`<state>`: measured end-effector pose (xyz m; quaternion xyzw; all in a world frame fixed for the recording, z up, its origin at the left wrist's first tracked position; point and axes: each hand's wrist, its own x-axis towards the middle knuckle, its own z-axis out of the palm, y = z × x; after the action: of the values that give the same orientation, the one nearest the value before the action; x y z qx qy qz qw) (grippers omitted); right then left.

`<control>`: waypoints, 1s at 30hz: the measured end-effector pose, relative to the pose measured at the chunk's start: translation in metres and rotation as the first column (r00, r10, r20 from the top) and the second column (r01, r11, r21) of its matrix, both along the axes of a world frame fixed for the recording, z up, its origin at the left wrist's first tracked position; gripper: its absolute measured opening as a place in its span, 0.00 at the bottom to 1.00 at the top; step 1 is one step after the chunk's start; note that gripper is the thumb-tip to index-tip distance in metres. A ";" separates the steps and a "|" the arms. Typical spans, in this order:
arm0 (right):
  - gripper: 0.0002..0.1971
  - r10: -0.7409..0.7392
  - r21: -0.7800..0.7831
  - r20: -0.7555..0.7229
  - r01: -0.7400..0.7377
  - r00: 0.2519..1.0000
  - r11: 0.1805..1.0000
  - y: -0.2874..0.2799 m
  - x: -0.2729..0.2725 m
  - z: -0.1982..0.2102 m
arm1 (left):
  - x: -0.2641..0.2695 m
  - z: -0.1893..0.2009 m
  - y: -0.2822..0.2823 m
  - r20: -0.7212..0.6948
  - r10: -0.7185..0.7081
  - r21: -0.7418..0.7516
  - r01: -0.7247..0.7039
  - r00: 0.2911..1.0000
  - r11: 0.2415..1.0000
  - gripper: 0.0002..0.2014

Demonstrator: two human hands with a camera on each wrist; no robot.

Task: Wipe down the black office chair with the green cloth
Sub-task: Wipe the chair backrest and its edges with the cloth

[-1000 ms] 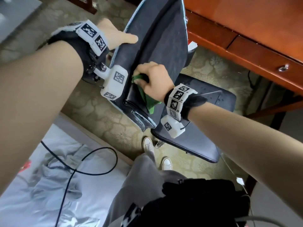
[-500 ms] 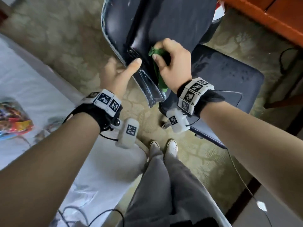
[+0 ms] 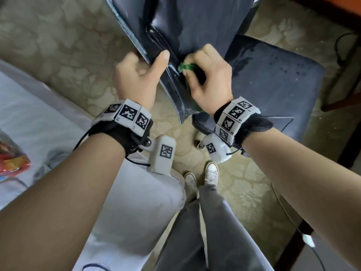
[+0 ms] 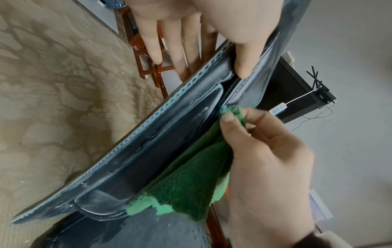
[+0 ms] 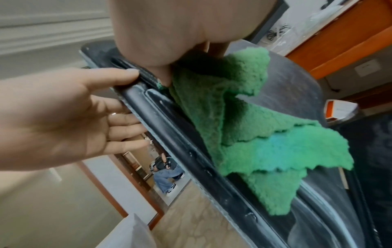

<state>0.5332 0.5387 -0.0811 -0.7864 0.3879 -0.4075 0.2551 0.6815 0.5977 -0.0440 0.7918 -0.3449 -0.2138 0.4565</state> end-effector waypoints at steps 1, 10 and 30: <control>0.02 -0.018 0.022 0.002 0.018 1.000 1.000 0.001 -0.001 -0.002 | 0.000 0.001 -0.001 0.006 -0.006 -0.008 0.006 1.000 1.000 0.27; 0.03 -0.107 0.152 -0.060 0.115 0.992 0.982 0.002 -0.008 -0.009 | -0.008 -0.002 0.002 -0.011 -0.023 0.003 0.023 1.000 1.000 0.18; 0.01 -0.207 0.147 0.100 0.192 0.973 0.970 0.020 -0.018 -0.068 | -0.020 -0.032 -0.005 -0.047 0.040 -0.070 -0.043 0.998 0.997 0.22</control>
<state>0.5154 0.5586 -0.1487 -0.6994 0.4769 -0.4479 0.2879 0.6620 0.5931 -0.0764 0.7770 -0.3252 -0.2101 0.4963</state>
